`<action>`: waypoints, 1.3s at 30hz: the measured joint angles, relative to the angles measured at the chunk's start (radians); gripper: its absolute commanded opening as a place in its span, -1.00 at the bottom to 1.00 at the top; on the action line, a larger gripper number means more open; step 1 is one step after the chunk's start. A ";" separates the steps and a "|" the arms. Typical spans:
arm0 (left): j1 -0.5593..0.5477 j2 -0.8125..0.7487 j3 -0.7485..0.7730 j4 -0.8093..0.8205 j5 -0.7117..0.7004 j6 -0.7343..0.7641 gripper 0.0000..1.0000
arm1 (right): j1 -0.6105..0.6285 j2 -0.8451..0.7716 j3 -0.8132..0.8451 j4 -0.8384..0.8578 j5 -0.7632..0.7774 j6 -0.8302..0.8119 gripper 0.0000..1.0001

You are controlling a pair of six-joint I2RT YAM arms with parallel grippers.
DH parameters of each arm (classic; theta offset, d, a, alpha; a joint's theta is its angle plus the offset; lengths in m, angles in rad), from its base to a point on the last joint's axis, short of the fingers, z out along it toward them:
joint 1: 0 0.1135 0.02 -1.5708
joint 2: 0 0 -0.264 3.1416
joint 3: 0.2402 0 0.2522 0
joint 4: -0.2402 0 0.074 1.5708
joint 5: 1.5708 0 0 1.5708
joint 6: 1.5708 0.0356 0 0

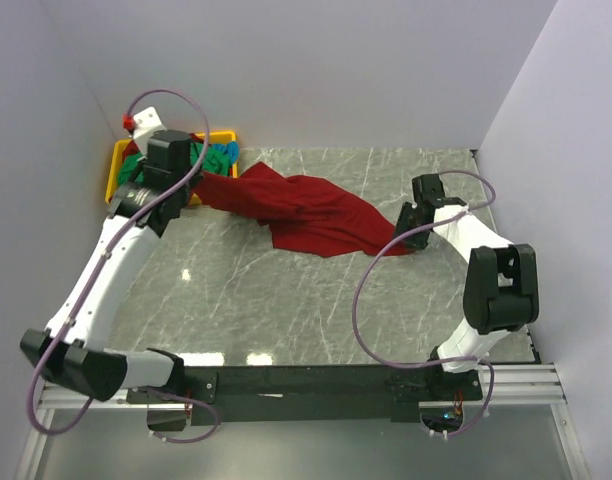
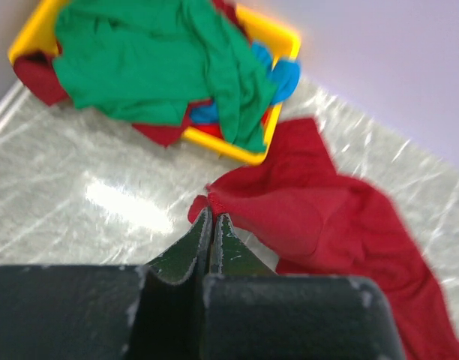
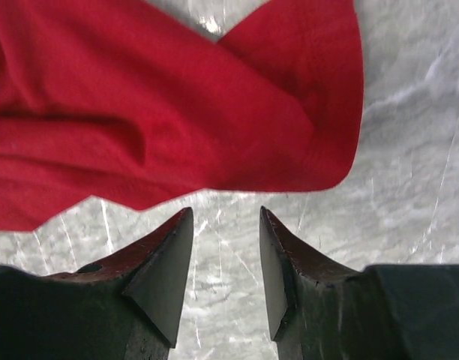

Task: Fold and stack the t-shirts
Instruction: Flatten the tshirt out

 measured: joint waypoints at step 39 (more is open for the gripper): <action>0.036 -0.146 0.026 0.151 0.016 0.118 -0.99 | -0.093 0.122 0.226 -0.025 -0.065 0.019 -1.00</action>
